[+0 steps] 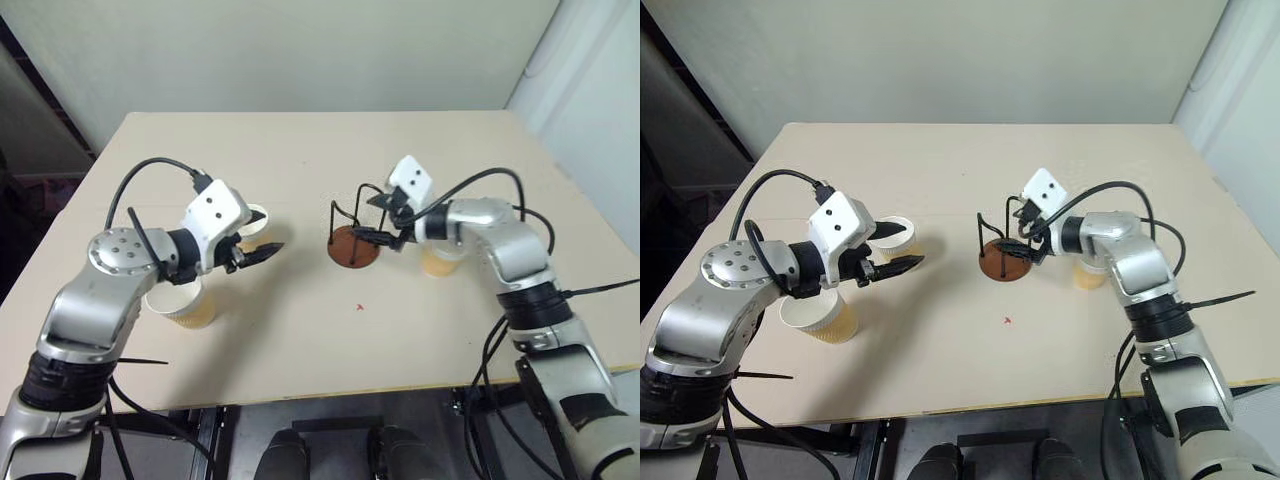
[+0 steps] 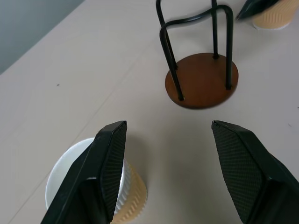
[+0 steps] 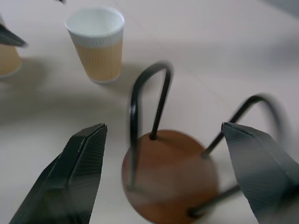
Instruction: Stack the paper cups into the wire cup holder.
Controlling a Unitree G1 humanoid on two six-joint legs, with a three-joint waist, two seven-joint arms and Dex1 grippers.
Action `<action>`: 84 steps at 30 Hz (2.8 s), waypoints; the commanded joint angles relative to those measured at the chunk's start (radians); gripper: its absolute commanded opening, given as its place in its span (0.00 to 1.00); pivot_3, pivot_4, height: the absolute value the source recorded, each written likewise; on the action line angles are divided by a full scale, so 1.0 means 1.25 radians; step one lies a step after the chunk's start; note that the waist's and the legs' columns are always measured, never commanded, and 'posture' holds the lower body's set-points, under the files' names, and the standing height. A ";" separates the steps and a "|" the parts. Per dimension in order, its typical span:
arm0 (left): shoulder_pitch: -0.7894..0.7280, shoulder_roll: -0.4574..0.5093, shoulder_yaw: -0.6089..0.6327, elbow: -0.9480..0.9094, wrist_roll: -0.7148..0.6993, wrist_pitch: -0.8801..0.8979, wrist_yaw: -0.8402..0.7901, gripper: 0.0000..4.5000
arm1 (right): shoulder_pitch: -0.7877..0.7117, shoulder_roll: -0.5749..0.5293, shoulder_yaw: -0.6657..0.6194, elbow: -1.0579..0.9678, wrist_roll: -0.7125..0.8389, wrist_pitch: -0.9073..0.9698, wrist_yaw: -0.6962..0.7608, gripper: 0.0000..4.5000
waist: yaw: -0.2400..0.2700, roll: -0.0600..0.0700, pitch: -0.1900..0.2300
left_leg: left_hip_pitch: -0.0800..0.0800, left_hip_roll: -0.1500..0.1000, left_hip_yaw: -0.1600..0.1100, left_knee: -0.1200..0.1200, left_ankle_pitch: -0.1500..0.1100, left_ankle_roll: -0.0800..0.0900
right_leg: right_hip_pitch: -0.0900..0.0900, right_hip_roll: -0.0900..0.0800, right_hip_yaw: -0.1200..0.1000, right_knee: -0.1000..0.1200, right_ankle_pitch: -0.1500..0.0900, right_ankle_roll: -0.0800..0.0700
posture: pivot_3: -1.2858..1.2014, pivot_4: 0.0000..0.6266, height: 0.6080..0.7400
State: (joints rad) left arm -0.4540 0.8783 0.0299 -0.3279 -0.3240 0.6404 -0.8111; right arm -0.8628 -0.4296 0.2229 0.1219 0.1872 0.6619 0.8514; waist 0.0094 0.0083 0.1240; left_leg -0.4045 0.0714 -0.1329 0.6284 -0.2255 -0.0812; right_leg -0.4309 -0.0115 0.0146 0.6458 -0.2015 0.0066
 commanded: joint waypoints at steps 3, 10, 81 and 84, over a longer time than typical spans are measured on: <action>0.003 0.030 0.051 -0.033 -0.012 0.007 -0.010 0.70 | -0.001 0.035 0.022 0.013 -0.030 -0.012 -0.035 0.52 | 0.001 0.000 0.000 | 0.000 0.001 0.000 0.000 0.000 -0.001 | 0.000 0.001 0.000 0.000 0.000 0.000 | 0.52 0.24 1.00; 0.033 0.063 0.099 -0.070 -0.058 0.007 -0.059 0.70 | -0.012 0.032 0.021 0.013 -0.036 -0.022 -0.012 0.01 | 0.004 0.000 0.000 | 0.000 0.001 0.001 0.001 -0.001 -0.001 | -0.001 0.001 0.002 0.000 -0.001 -0.002 | 0.52 0.24 1.00; 0.045 0.153 0.207 -0.076 -0.258 -0.060 -0.250 0.70 | -0.112 -0.277 0.087 0.399 -0.247 -0.688 0.518 0.28 | -0.004 -0.001 0.000 | 0.002 0.011 0.009 0.001 -0.006 0.004 | -0.004 0.010 0.013 -0.001 0.003 -0.002 | 0.52 0.24 1.00; 0.063 0.166 0.231 -0.077 -0.262 -0.059 -0.261 0.70 | -0.126 -0.297 0.061 0.372 -0.224 -0.686 0.544 0.04 | -0.004 0.000 0.000 | 0.003 0.011 0.009 0.001 -0.006 0.004 | -0.004 0.010 0.013 0.000 0.003 -0.003 | 0.52 0.24 1.00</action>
State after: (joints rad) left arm -0.3771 1.0632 0.2699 -0.4020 -0.6365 0.5682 -1.1295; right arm -0.9889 -0.7697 0.3397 0.6236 -0.1194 -0.1905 1.5120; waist 0.0044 0.0077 0.1236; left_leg -0.4013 0.0853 -0.1217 0.6301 -0.2329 -0.0762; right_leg -0.4360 0.0014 0.0309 0.6459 -0.1975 0.0028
